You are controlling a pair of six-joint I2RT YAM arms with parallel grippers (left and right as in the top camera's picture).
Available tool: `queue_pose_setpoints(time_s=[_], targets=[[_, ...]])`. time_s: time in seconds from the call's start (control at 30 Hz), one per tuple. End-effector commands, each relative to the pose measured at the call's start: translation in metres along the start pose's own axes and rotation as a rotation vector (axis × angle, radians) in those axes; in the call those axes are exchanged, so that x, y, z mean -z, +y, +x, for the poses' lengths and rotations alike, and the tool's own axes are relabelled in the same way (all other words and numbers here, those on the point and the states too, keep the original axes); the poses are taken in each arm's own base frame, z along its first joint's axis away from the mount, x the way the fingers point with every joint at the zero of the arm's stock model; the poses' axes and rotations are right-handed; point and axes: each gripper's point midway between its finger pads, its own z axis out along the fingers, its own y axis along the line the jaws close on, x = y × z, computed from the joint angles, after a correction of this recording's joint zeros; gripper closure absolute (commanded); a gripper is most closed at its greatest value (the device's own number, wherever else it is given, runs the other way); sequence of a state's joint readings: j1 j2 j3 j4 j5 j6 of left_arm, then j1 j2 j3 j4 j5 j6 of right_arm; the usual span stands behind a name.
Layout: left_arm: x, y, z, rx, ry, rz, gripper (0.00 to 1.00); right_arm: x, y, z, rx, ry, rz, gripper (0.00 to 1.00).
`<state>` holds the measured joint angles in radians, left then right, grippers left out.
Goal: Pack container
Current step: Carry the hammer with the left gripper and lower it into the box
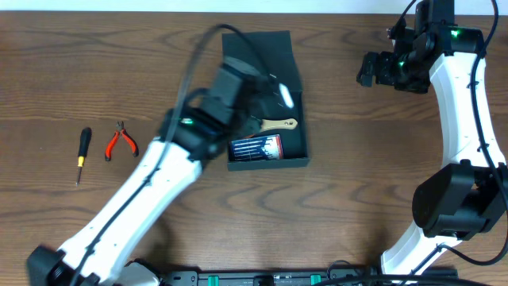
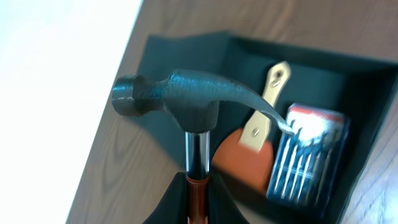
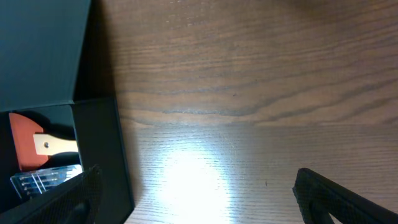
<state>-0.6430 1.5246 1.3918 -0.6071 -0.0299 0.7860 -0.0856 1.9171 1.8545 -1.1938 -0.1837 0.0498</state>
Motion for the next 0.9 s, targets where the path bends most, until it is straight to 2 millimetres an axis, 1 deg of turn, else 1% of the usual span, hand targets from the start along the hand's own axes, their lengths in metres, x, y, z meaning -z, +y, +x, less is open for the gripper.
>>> queue_pose_setpoints(time_s=[0.0, 0.07, 0.17, 0.27, 0.37, 0.5, 0.6, 0.73, 0.87], targets=[[-0.028, -0.022, -0.008, -0.102, 0.016, 0.051, 0.94, -0.002, 0.001, 0.003, -0.018, 0.013, -0.004, 0.01], [-0.043, -0.034, -0.009, -0.119, 0.033, 0.081, 0.94, -0.002, 0.001, 0.004, -0.018, 0.015, -0.004, 0.01], [-0.067, -0.051, -0.002, -0.136, 0.074, 0.128, 0.94, -0.002, 0.001, 0.005, -0.019, 0.020, -0.003, 0.01], [-0.084, -0.063, 0.006, -0.145, 0.109, 0.163, 0.94, -0.002, 0.001, 0.006, -0.019, 0.022, -0.003, 0.01], [-0.096, -0.071, 0.013, -0.150, 0.134, 0.187, 0.94, -0.002, 0.001, 0.006, -0.019, 0.023, -0.003, 0.01], [-0.106, -0.077, 0.018, -0.153, 0.154, 0.205, 0.94, -0.002, 0.001, 0.006, -0.019, 0.022, -0.003, 0.01], [-0.113, -0.087, 0.018, -0.149, 0.141, 0.247, 0.94, -0.002, 0.001, 0.006, -0.019, 0.023, -0.003, 0.01], [-0.115, -0.094, 0.016, -0.150, 0.127, 0.273, 0.94, -0.002, 0.000, 0.006, -0.019, 0.023, -0.003, 0.01], [-0.116, -0.094, 0.016, -0.149, 0.127, 0.274, 0.94, -0.002, 0.001, 0.006, -0.019, 0.023, -0.003, 0.01]])
